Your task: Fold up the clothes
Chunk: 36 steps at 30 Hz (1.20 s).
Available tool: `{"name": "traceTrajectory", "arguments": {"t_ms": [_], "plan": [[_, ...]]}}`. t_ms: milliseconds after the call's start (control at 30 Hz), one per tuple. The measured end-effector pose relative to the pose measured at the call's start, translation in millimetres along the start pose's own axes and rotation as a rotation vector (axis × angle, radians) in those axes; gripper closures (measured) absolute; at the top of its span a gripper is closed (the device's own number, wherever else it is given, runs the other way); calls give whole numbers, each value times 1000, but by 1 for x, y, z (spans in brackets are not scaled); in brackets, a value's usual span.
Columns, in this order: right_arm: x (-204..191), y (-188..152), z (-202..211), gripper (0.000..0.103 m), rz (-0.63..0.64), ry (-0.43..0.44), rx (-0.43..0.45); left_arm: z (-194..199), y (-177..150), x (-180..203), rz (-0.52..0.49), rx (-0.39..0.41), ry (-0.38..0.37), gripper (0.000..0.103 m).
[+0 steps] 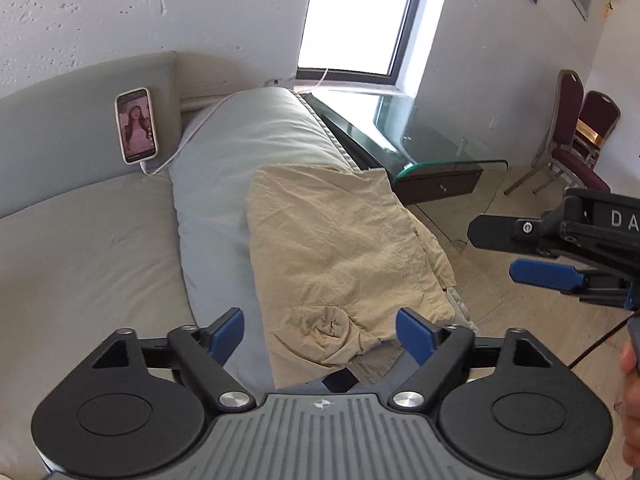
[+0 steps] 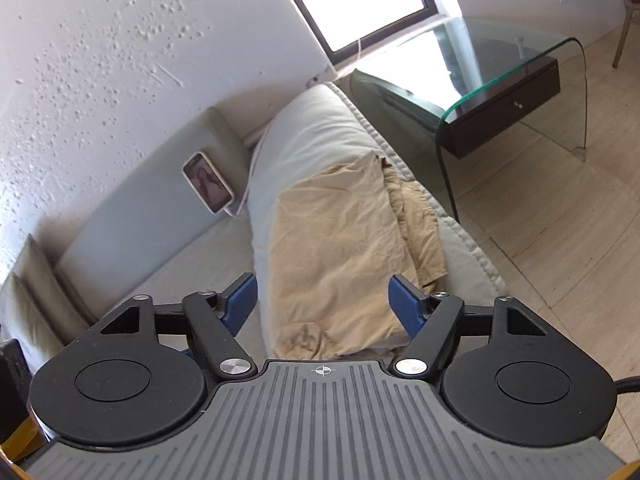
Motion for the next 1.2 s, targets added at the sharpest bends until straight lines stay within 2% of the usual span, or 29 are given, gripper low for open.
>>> {"name": "traceTrajectory", "arguments": {"t_ms": [33, 67, 100, 267, 367, 767, 1200], "plan": [[-7, 0, 5, 28, -1, -3, 3, 6, 2, -2, 1, -1, 8, 9], [-14, 0, 9, 28, 6, -11, 0, 10, 2, -4, 4, -8, 14, 2], [-20, 0, 13, 27, 21, -28, -8, 13, 3, -5, 9, -18, 18, 1], [-35, 2, 37, 16, 159, -187, -13, 21, -2, -5, 17, -59, 33, 1], [-40, -3, 43, 15, 206, -225, -34, 18, -7, -5, 34, -85, 50, 1], [-35, -27, 33, 15, 259, -266, -132, 12, -19, -4, 34, -122, 90, 1], [-28, -30, 31, 15, 271, -277, -143, 9, -20, 10, -4, -118, 83, 1]]}}
Point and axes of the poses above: each gripper's, at about its wrist camera, not at the fingertips, and z roughly against the way its jaws point, x to its right, y to its top, the point moved 10 cm from there along -z, roughly the way its jaws point, and after that the axes turned 11 degrees about y, right-handed, at the moved point
